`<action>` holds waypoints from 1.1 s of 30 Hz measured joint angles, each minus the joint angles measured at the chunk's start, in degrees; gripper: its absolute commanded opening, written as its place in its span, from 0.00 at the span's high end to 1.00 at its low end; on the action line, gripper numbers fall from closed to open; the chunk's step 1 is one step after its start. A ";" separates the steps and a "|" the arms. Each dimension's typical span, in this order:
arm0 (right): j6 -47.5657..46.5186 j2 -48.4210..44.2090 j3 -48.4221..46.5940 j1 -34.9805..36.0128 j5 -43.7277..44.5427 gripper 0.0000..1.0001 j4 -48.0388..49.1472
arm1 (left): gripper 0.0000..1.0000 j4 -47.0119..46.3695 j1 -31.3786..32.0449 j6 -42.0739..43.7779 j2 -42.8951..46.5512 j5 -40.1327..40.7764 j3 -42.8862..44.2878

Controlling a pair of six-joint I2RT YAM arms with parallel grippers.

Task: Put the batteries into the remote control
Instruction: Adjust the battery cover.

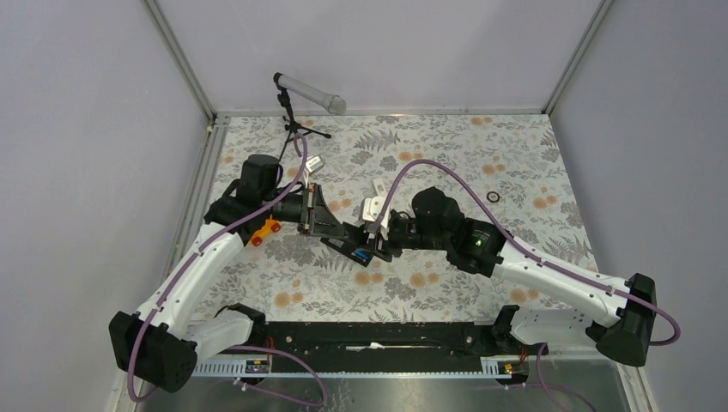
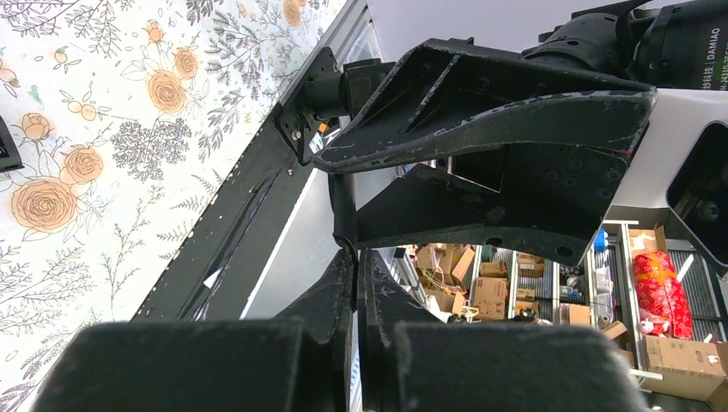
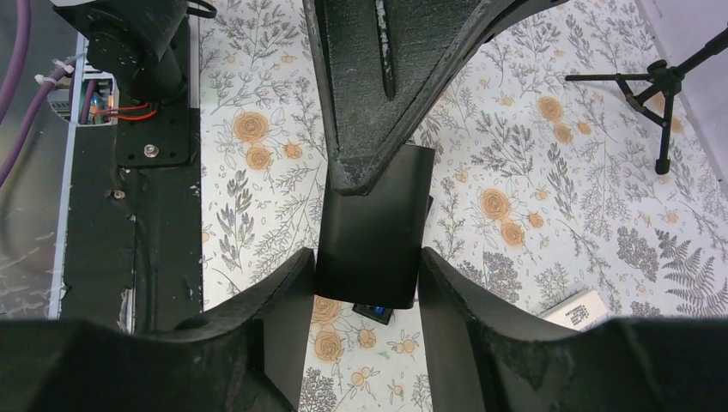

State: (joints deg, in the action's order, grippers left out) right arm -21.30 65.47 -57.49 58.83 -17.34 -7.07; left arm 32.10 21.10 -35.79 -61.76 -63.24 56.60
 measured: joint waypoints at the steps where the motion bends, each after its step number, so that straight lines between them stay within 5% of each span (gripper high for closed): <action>1: 0.02 0.00 0.00 0.00 0.15 0.50 0.00 | 1.00 -0.02 0.00 0.00 0.00 0.02 0.00; 7: -0.20 0.35 0.00 0.28 0.33 0.40 -0.02 | 1.00 0.00 -0.02 0.00 0.00 0.02 0.00; 14: -0.55 0.55 0.00 0.76 1.40 0.58 0.07 | 1.00 0.15 0.00 0.00 0.02 0.04 0.00; 20: -0.81 0.81 0.00 0.98 1.95 0.58 0.11 | 1.00 0.37 0.00 0.00 0.02 0.17 0.00; 25: -0.79 0.96 0.00 1.25 2.93 0.40 0.24 | 1.00 0.42 0.00 0.02 0.02 0.44 -0.02; 28: -0.63 1.14 0.00 1.36 3.43 0.37 0.17 | 1.00 0.44 -0.04 0.22 0.04 0.39 -0.02; 33: -0.50 1.68 0.00 1.53 4.44 0.61 0.07 | 1.00 0.28 -0.15 0.44 0.20 0.50 -0.02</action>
State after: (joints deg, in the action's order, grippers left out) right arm -21.80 67.16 -57.49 60.36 -12.91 -7.01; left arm 32.38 20.95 -35.35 -61.56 -62.74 56.58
